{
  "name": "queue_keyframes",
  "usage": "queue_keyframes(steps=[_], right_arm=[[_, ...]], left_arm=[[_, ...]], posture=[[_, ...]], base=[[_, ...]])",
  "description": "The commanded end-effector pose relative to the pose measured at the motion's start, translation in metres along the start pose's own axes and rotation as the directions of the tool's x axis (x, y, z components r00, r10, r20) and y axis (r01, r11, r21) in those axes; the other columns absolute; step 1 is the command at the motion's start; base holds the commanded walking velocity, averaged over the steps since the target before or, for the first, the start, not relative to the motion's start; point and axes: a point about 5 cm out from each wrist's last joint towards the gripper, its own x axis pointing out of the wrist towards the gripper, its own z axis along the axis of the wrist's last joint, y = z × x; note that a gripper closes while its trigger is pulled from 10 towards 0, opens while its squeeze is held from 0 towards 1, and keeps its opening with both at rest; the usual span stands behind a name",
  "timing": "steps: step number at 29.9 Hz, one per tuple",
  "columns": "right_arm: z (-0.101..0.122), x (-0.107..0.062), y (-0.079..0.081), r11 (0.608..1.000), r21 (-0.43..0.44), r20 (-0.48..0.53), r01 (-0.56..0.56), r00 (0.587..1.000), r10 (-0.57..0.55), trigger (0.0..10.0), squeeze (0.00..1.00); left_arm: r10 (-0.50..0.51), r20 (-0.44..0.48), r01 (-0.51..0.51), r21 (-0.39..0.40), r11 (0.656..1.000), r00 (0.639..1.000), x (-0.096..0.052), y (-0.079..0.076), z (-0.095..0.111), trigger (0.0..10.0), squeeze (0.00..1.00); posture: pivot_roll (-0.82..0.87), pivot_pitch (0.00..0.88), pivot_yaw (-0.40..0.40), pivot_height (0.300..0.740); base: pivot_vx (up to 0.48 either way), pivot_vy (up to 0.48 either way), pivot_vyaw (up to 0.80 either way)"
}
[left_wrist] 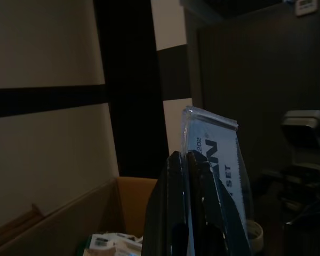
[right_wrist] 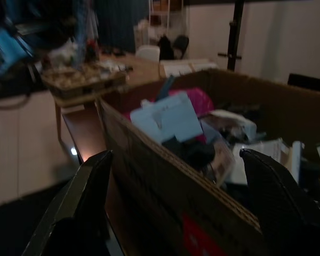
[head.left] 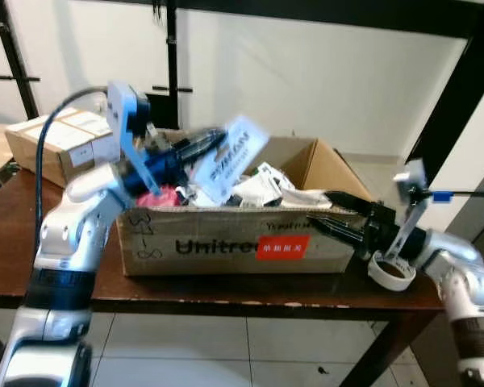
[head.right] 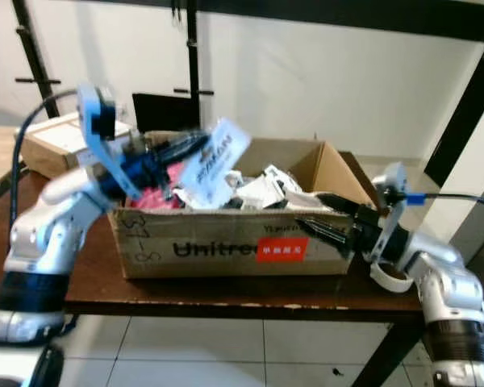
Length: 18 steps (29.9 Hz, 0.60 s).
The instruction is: Picking trash to rubbish bin
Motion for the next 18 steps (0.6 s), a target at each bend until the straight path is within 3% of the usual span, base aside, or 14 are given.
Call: queue_keyframes(steps=[1, 3, 4, 6, 7, 8, 12, 15, 18], right_arm=[[0.009, 0.0, 0.0, 1.0, -0.003, 0.036, -0.002, 0.999, 0.002, 10.0, 0.0], [0.011, 0.002, 0.0, 1.0, -0.011, 0.046, 0.005, 0.999, -0.004, 10.0, 0.0], [0.011, 0.009, -0.003, 0.997, -0.05, 0.025, 0.054, 0.998, -0.053, 10.0, 0.0], [0.01, 0.026, -0.009, 0.984, -0.091, 0.015, 0.152, 0.988, -0.151, 10.0, 0.0], [0.01, 0.026, -0.009, 0.984, -0.091, 0.015, 0.152, 0.988, -0.151, 10.0, 0.0], [0.008, 0.042, -0.014, 0.964, -0.108, 0.026, 0.242, 0.97, -0.24, 10.0, 0.0], [0.007, 0.051, -0.018, 0.943, -0.101, 0.038, 0.316, 0.949, -0.314, 10.0, 0.0], [0.01, 0.069, -0.025, 0.896, -0.051, 0.098, 0.442, 0.895, -0.436, 10.0, 0.0], [0.012, 0.08, -0.024, 0.882, -0.041, 0.132, 0.47, 0.877, -0.462, 10.0, 0.0]], left_arm=[[0.022, -0.001, -0.022, 0.018, 1.0, 1.0, 0.006, 0.005, 0.0, 10.0, 0.0], [0.049, -0.008, -0.049, 0.033, 0.998, 0.999, 0.01, 0.01, 0.0, 10.0, 0.0], [0.165, -0.056, -0.161, 0.077, 0.984, 0.985, 0.015, 0.024, -0.005, 10.0, 0.0], [0.372, -0.133, -0.348, 0.173, 0.921, 0.919, 0.02, 0.049, -0.014, 10.0, 0.0], [0.372, -0.133, -0.348, 0.173, 0.921, 0.919, 0.02, 0.049, -0.014, 10.0, 0.0], [0.429, -0.15, -0.402, 0.182, 0.897, 0.891, 0.022, 0.057, -0.02, 10.0, 0.0], [0.426, -0.192, -0.395, 0.178, 0.901, 0.884, 0.025, 0.058, -0.028, 10.0, 0.0], [0.401, -0.258, -0.361, 0.189, 0.913, 0.879, 0.029, 0.056, -0.039, 10.0, 0.0], [0.423, -0.27, -0.374, 0.214, 0.902, 0.865, 0.029, 0.059, -0.042, 10.0, 0.0]], posture=[[0.03, 0.011, -0.065, 0.74], [0.03, 0.011, -0.065, 0.74], [0.03, 0.013, -0.055, 0.74], [0.03, 0.02, -0.047, 0.74], [0.03, 0.02, -0.047, 0.74], [0.02, 0.03, -0.04, 0.74], [0.02, 0.03, -0.04, 0.74], [0.02, 0.044, -0.032, 0.74], [0.02, 0.048, -0.033, 0.74]], base=[[0.0, 0.0, 0.0], [0.0, 0.0, 0.0], [0.0, 0.0, 0.0], [0.0, 0.0, 0.0], [0.0, 0.0, 0.0], [0.0, 0.0, 0.0], [0.0, 0.0, 0.0], [0.0, 0.0, 0.0], [0.0, 0.0, 0.0]])
